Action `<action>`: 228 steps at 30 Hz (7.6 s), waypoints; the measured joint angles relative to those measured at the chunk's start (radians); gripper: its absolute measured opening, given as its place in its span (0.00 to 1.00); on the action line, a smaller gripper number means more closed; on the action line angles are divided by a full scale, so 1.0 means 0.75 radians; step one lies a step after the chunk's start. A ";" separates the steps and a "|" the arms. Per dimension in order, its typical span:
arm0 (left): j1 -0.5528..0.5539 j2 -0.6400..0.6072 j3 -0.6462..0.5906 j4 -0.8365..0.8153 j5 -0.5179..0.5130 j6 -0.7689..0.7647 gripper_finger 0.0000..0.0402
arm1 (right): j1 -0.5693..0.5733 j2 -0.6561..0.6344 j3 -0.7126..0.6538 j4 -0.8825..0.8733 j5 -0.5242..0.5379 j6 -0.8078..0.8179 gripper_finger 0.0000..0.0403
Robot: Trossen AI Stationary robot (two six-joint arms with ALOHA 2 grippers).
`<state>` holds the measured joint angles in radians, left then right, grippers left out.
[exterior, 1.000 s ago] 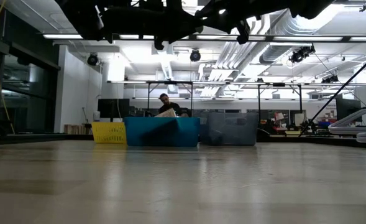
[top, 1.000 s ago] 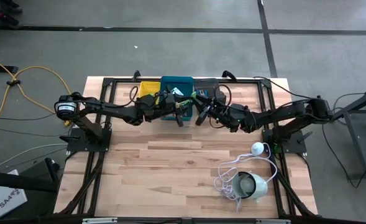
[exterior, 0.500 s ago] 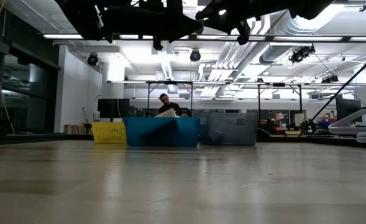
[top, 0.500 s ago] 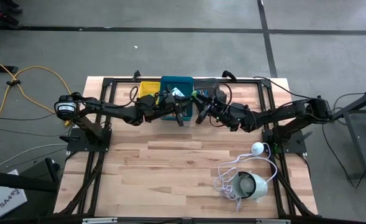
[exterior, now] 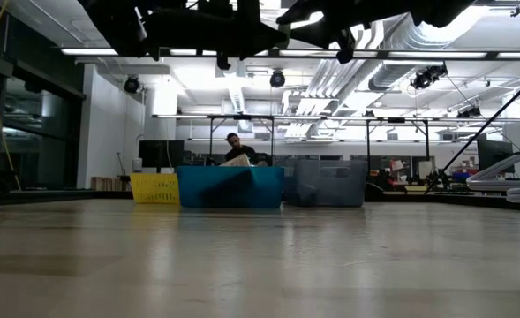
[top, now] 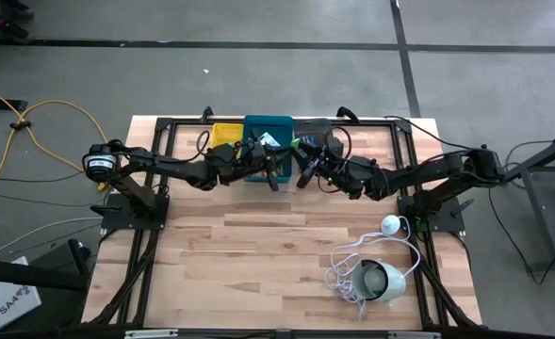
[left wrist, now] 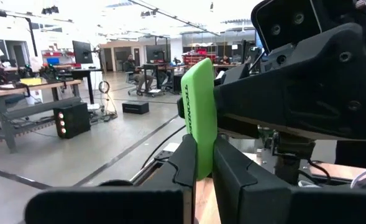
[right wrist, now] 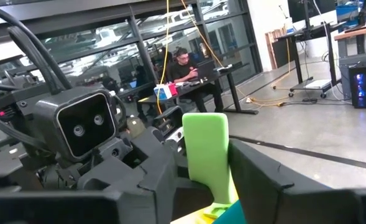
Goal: Pick & Place School Supplies
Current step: Put the green eraser into the yellow bin, then return to Home Position
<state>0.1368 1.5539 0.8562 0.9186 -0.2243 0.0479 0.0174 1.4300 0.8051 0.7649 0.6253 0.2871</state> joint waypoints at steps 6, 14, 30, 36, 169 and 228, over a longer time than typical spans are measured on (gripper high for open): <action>-0.006 0.000 0.001 0.002 -0.032 0.020 0.04 | 0.000 0.000 0.000 -0.009 -0.006 -0.001 0.43; -0.024 0.000 0.001 -0.015 -0.078 0.059 0.04 | -0.019 0.000 0.000 -0.089 0.005 0.000 0.51; 0.060 -0.104 0.001 -0.424 -0.237 -0.004 0.04 | -0.025 -0.009 0.001 -0.163 -0.005 -0.002 0.52; 0.172 -0.336 0.001 -0.961 -0.304 -0.113 0.06 | -0.013 -0.009 0.001 -0.192 -0.033 0.011 0.51; 0.471 -0.915 0.022 -1.774 0.974 -0.168 0.25 | -0.050 -0.999 -0.587 -0.383 -0.509 0.075 0.51; 0.308 -0.999 -0.133 -1.743 0.961 -0.204 0.25 | -0.050 -1.900 -1.064 -0.976 -0.775 0.218 0.51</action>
<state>0.3679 0.8043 0.7567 -0.3885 0.4965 -0.1051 -0.0200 0.0047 0.0074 0.0327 0.0442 0.4508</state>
